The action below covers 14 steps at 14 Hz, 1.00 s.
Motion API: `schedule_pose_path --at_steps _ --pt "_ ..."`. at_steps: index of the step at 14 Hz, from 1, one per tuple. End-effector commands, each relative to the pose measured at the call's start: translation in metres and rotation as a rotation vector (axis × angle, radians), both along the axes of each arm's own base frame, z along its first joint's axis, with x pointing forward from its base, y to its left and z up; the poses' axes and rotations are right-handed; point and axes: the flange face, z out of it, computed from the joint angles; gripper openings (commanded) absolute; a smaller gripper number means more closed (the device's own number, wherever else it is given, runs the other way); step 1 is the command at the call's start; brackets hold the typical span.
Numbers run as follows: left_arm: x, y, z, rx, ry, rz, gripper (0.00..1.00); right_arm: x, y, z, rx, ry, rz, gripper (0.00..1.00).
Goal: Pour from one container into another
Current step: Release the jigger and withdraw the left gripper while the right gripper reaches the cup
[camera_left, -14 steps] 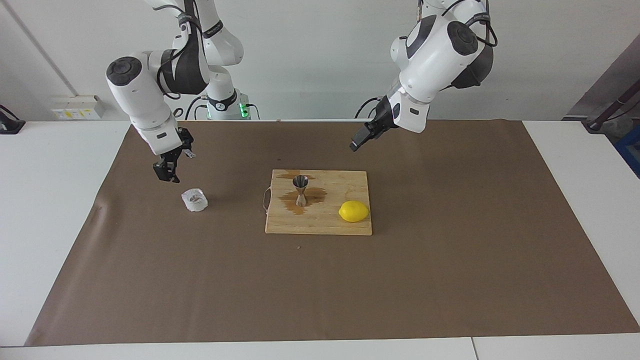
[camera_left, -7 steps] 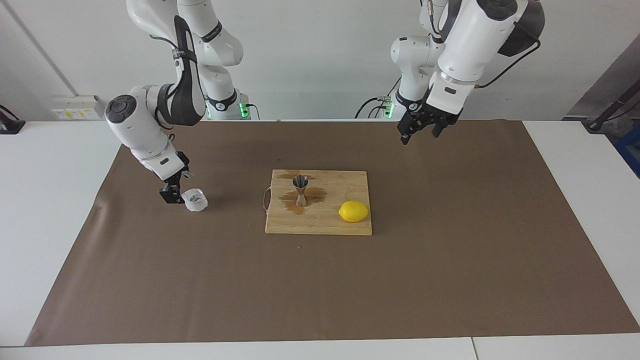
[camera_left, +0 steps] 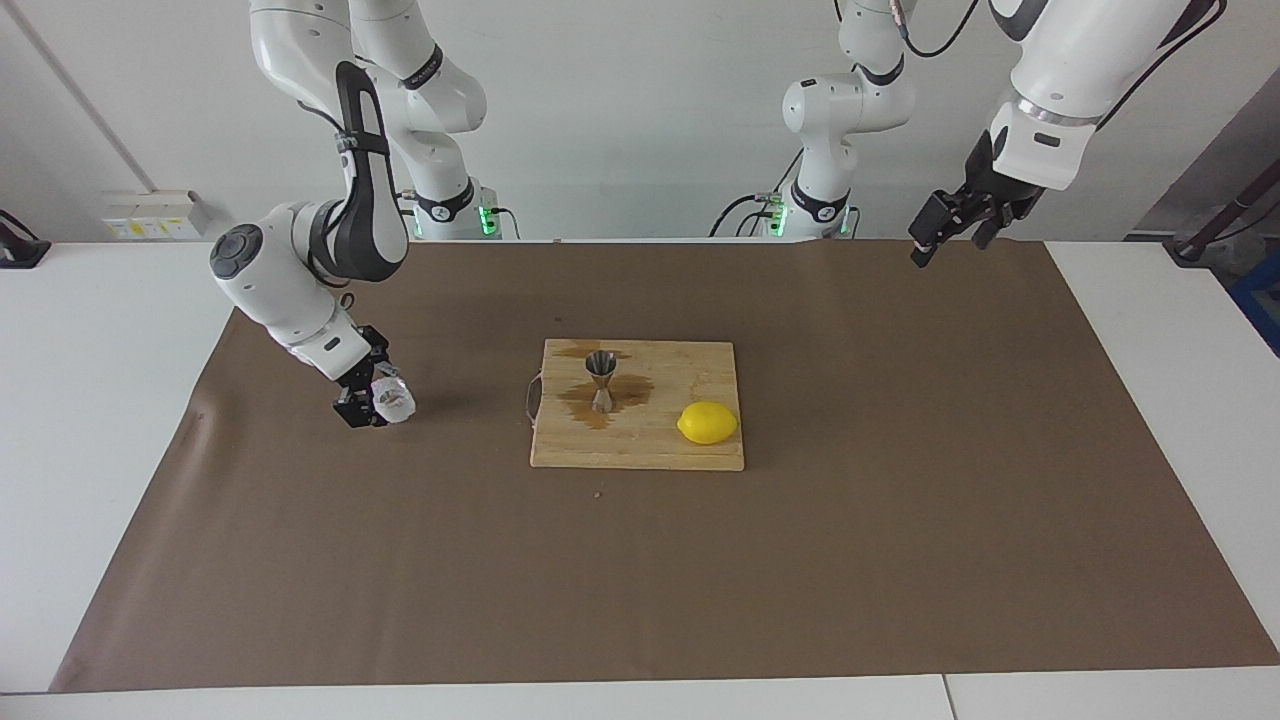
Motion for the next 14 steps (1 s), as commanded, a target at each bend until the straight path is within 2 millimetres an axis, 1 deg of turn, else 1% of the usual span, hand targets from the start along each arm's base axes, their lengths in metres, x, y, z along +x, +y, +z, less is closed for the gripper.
schedule_pose_path --at_steps 1,3,4,6,7,8,9,10,11,12,14 --pt "-0.008 0.004 -0.003 0.025 0.011 -0.012 1.00 -0.006 -0.002 -0.005 0.020 -0.007 0.008 1.00" --pt "-0.010 0.000 -0.004 0.025 0.013 -0.014 1.00 -0.006 -0.002 -0.005 0.020 -0.008 0.014 1.00" --pt "-0.011 0.002 -0.004 0.025 0.021 -0.006 1.00 -0.006 -0.003 -0.006 0.021 -0.009 0.025 0.95" --pt "-0.012 0.005 -0.006 0.027 0.033 -0.002 1.00 -0.005 -0.004 -0.005 0.021 -0.009 0.024 0.37" --pt "-0.012 0.005 -0.006 0.027 0.033 -0.002 1.00 -0.005 -0.005 -0.004 0.021 -0.011 0.022 0.11" --pt "-0.013 0.006 -0.006 0.028 0.041 0.001 1.00 -0.005 -0.005 -0.004 0.022 -0.011 0.020 0.00" --pt "-0.015 0.014 -0.004 0.029 0.040 0.019 1.00 -0.005 -0.005 -0.003 0.028 -0.009 0.016 0.00" --pt "-0.013 0.028 -0.005 0.023 0.039 0.034 1.00 -0.004 -0.004 -0.002 0.034 -0.008 0.016 0.00" --pt "-0.010 0.038 -0.004 0.009 0.034 0.046 1.00 -0.002 -0.001 0.003 0.033 -0.016 0.017 0.00" --pt "-0.008 0.040 -0.006 -0.006 0.041 0.022 1.00 0.001 0.004 0.011 0.033 -0.024 0.022 0.00" --pt "-0.008 0.053 -0.010 -0.013 0.038 -0.085 1.00 0.007 0.011 0.025 0.044 -0.012 0.011 0.00"
